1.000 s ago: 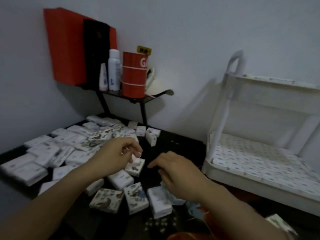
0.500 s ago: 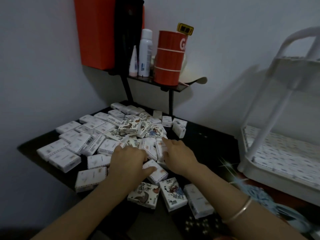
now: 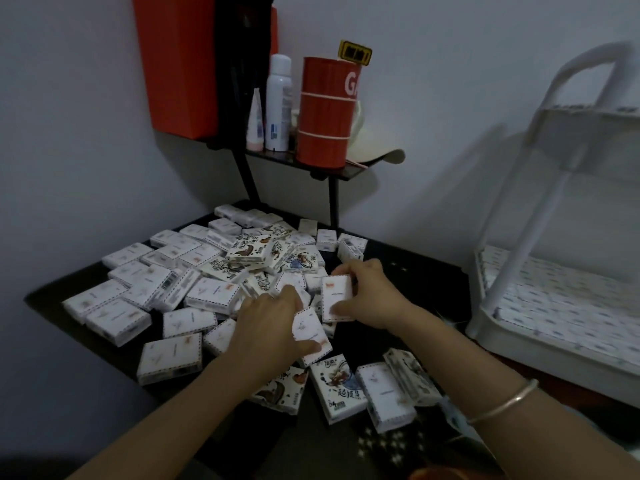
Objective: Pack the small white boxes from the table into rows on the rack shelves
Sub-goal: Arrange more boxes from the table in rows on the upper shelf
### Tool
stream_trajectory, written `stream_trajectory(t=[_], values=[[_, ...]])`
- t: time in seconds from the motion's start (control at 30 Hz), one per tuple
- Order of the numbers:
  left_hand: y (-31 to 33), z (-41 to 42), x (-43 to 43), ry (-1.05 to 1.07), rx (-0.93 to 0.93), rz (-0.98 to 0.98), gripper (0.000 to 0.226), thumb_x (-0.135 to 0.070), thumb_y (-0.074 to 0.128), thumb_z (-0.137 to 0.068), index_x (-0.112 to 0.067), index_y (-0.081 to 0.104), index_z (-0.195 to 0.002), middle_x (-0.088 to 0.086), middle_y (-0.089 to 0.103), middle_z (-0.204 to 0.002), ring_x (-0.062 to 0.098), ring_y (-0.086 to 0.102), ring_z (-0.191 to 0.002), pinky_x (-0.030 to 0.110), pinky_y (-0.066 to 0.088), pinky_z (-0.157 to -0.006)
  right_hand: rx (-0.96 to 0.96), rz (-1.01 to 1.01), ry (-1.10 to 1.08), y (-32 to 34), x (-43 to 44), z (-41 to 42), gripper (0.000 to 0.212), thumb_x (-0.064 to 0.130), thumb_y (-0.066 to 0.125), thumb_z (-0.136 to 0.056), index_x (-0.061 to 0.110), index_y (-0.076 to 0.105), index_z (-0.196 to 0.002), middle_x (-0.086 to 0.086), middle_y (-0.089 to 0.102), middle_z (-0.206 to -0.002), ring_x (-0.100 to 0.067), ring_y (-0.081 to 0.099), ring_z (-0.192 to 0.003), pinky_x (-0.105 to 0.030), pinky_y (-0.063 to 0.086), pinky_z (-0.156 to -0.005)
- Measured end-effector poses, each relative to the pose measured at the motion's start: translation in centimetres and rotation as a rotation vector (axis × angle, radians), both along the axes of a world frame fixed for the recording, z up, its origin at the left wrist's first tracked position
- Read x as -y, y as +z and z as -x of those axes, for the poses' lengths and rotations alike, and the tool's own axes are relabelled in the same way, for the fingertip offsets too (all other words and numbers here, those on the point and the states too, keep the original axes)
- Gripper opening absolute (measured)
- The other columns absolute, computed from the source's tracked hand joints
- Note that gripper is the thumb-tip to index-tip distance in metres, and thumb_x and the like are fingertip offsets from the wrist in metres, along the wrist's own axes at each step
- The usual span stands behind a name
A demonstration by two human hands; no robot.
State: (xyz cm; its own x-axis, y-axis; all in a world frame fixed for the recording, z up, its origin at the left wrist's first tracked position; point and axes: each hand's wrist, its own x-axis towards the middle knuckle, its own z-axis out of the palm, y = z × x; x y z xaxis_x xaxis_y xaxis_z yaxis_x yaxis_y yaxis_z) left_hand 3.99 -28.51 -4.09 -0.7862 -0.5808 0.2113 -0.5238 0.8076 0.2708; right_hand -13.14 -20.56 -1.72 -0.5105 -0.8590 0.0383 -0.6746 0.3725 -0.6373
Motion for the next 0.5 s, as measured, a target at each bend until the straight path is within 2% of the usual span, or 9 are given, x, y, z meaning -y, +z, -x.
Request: stream_trajectory(t=[0.07,0.13,0.17,0.27,0.37,0.4,0.5], values=[[0.4,0.2,-0.3,-0.073,-0.131,-0.163,0.054,-0.046,0.078,-0.074,-0.029,0.042,-0.109,-0.008,0.061,-0.095,0.006,0.057,-0.085,0.026,0.042,-0.072,-0.001,0.07,-0.033,0.7,-1.7,0.7,0.048,0.014,0.078,-0.075,0.032,0.049,-0.108,0.002,0.034,-0.119,-0.006,0.049,-0.091,-0.012,0.046,-0.074],[1.3,0.8,-0.8,-0.149,-0.244,-0.407,0.046,-0.031,0.079,-0.078,-0.03,0.045,-0.11,-0.007,0.059,-0.086,-0.002,0.057,-0.068,0.016,0.043,-0.055,0.004,0.147,-0.055,1.7,-3.9,1.4,0.039,0.01,0.076,-0.077,0.031,0.049,-0.097,0.0,0.049,-0.113,-0.01,0.057,-0.087,-0.02,0.051,-0.071],[2.0,1.2,-1.1,-0.185,-0.292,-0.53,0.043,-0.026,0.078,-0.079,-0.032,0.048,-0.109,-0.006,0.06,-0.086,-0.003,0.058,-0.067,0.014,0.044,-0.052,0.02,0.178,-0.065,2.3,-5.2,1.7,0.037,0.008,0.075,-0.077,0.03,0.05,-0.094,-0.001,0.056,-0.107,-0.012,0.06,-0.086,-0.025,0.054,-0.071],[4.6,2.9,-3.0,-0.328,-0.385,-0.795,0.04,-0.015,0.077,-0.081,-0.035,0.057,-0.108,-0.005,0.064,-0.101,0.0,0.064,-0.077,0.017,0.051,-0.059,0.017,0.229,-0.118,4.5,-9.5,2.7,0.029,0.009,0.073,-0.08,0.029,0.054,-0.09,0.005,0.065,-0.096,-0.013,0.065,-0.085,-0.028,0.056,-0.069],[7.3,5.1,-5.8,-0.457,-0.444,-0.92,0.041,-0.004,0.075,-0.08,-0.031,0.061,-0.108,-0.002,0.069,-0.107,0.006,0.068,-0.088,0.019,0.053,-0.059,-0.004,0.296,-0.157,7.4,-14.2,3.7,0.025,0.006,0.074,-0.08,0.025,0.058,-0.086,0.009,0.067,-0.083,-0.003,0.065,-0.074,-0.015,0.05,-0.062],[8.2,5.9,-6.9,-0.489,-0.456,-0.952,0.041,-0.002,0.075,-0.079,-0.029,0.062,-0.107,-0.003,0.071,-0.105,0.008,0.069,-0.088,0.019,0.052,-0.059,-0.008,0.32,-0.178,8.5,-15.8,3.9,0.025,0.006,0.074,-0.08,0.024,0.059,-0.085,0.009,0.068,-0.082,-0.003,0.065,-0.074,-0.015,0.05,-0.064],[11.2,8.2,-10.0,-0.57,-0.464,-1.028,0.04,0.0,0.074,-0.079,-0.024,0.061,-0.107,-0.005,0.074,-0.088,0.01,0.071,-0.078,0.022,0.055,-0.056,-0.03,0.368,-0.276,11.5,-20.6,4.6,0.022,0.008,0.075,-0.08,0.022,0.06,-0.088,0.004,0.07,-0.091,-0.021,0.068,-0.087,-0.037,0.056,-0.079]])
